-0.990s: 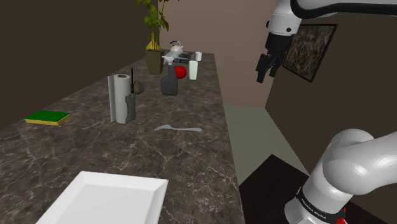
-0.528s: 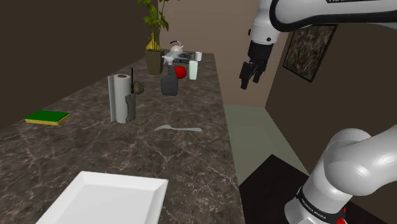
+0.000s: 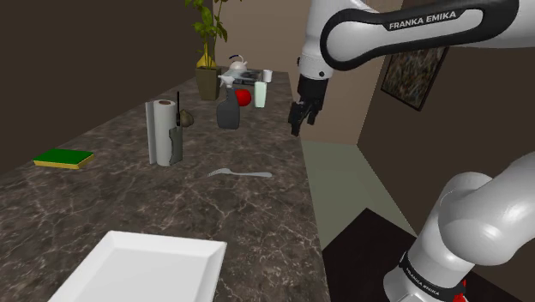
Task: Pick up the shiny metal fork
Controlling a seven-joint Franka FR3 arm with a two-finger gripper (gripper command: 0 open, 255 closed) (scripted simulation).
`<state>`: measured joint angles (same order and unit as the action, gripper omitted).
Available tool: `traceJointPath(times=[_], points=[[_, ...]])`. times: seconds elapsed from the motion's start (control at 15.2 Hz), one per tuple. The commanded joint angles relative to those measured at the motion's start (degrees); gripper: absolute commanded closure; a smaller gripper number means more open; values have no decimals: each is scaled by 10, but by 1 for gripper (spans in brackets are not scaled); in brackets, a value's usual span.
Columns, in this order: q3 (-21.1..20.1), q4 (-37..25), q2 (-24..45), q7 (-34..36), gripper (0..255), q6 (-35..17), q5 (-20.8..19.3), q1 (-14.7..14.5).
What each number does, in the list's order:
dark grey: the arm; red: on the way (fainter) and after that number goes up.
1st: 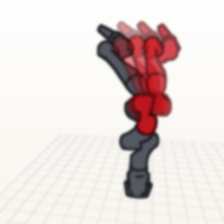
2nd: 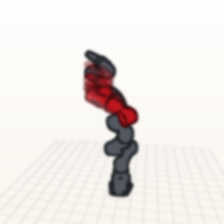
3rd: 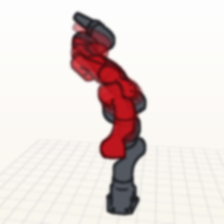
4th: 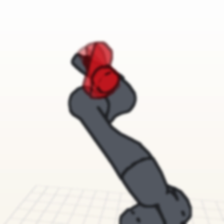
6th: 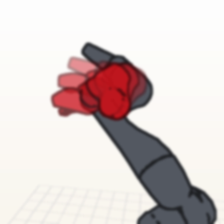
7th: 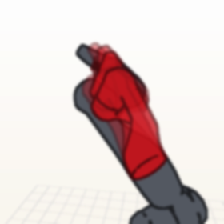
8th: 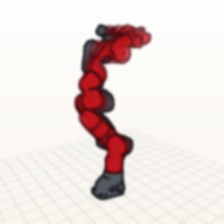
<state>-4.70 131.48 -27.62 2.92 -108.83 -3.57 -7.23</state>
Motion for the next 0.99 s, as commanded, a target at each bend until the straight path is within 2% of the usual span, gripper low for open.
traceJointPath(times=[0.0, 0.46, 0.92], points=[[-12, -9, 32, 5, 0, -27, 2, -8], [-52, -54, 148, 26, 0, -102, -6, -31], [-87, -125, 272, 53, 0, -156, -36, -55]])
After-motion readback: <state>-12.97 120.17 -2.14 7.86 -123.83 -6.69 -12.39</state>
